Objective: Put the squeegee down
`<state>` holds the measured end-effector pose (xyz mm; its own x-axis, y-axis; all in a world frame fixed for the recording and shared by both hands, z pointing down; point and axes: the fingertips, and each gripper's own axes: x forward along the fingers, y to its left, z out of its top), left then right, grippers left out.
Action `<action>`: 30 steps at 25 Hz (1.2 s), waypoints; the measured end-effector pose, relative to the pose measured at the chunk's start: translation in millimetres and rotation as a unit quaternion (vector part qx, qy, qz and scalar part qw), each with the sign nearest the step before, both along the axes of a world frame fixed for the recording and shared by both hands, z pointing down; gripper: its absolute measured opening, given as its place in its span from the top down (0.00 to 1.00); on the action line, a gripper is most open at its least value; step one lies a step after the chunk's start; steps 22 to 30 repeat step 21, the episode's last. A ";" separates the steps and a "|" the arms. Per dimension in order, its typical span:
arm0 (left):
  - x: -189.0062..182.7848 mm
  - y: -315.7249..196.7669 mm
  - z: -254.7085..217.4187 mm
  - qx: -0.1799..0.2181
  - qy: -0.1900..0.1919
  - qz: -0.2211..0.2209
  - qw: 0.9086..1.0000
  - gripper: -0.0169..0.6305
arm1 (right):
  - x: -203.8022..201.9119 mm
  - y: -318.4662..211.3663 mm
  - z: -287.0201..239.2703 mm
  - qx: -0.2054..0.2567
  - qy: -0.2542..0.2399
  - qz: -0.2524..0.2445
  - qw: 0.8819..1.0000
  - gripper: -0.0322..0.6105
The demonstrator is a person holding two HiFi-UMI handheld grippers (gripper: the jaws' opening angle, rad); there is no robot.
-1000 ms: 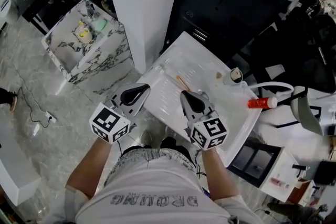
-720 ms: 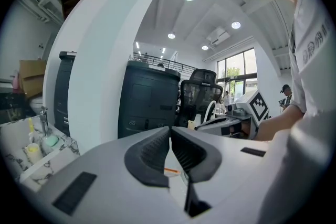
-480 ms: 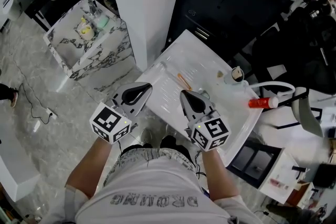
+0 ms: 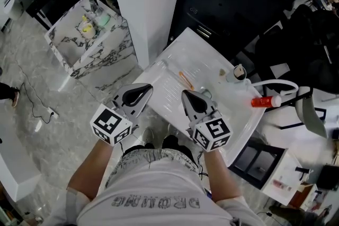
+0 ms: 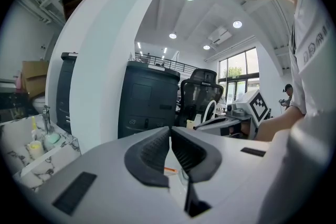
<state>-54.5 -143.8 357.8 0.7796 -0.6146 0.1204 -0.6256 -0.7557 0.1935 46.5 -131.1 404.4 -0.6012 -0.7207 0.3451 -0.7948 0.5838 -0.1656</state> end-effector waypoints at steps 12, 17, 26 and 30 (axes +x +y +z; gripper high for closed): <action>9.7 2.0 1.6 -0.003 -0.001 -0.002 1.000 0.93 | 10.3 2.6 7.5 -0.002 0.001 -0.004 1.000 0.94; 14.5 0.1 2.0 -0.004 -0.002 -0.002 1.000 0.93 | 14.0 0.7 7.4 -0.005 0.002 -0.004 1.000 0.94; 18.5 -2.7 1.4 -0.005 -0.002 -0.001 1.000 0.93 | 17.0 -2.8 4.0 -0.009 0.003 -0.002 1.000 0.94; 18.5 -2.7 1.4 -0.005 -0.002 -0.001 1.000 0.93 | 17.0 -2.8 4.0 -0.009 0.003 -0.002 1.000 0.94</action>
